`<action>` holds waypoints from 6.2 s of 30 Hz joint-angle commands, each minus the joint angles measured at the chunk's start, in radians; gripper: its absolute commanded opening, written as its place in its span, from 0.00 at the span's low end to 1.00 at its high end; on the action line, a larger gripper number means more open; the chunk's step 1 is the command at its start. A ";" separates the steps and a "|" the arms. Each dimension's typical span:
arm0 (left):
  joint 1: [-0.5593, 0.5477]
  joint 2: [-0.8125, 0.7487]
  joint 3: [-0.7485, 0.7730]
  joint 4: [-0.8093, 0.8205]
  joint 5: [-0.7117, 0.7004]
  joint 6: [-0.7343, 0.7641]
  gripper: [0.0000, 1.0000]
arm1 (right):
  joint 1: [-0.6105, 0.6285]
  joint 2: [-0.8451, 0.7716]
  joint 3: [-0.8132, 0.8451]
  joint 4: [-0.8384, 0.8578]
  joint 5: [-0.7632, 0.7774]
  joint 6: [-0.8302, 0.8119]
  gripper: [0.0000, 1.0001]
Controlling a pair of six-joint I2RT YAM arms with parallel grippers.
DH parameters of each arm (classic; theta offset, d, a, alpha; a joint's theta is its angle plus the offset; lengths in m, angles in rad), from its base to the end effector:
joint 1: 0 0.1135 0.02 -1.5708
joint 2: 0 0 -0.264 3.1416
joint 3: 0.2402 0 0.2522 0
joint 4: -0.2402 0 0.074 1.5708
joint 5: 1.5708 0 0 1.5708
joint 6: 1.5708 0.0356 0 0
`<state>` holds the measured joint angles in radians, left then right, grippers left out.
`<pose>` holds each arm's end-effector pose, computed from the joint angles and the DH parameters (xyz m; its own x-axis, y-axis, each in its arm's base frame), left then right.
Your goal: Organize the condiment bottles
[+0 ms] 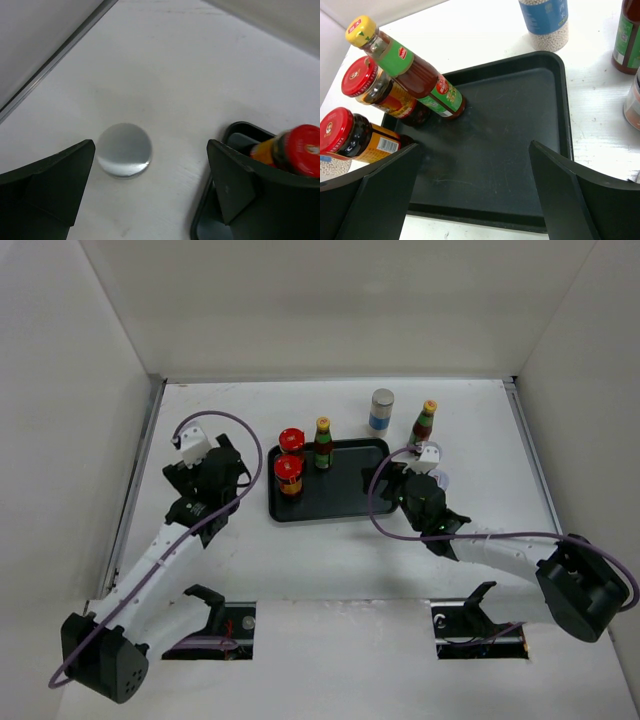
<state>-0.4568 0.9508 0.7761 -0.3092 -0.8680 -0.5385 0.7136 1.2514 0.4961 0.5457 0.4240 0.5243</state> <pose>0.1952 -0.0657 0.2997 -0.1938 -0.2741 -0.9420 -0.4898 0.8590 -0.1492 0.2067 0.1596 0.2178 -0.2825 0.3589 -0.8896 -0.1743 0.8927 0.4156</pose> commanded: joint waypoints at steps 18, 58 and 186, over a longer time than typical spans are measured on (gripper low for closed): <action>0.135 0.169 -0.124 0.209 0.070 -0.064 0.80 | -0.001 -0.010 0.025 0.029 -0.025 0.006 0.98; -0.566 0.359 0.178 0.574 0.098 0.209 0.45 | -0.050 -0.145 -0.051 0.062 0.036 0.026 0.73; 0.056 -0.173 -0.629 0.864 0.299 -0.301 0.61 | -0.016 0.506 0.607 -0.021 0.024 -0.300 0.71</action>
<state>-0.3943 0.7807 0.1581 0.4942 -0.5678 -0.8360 0.6876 1.7721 1.0836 0.3946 0.4194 0.2138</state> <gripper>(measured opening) 0.611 0.700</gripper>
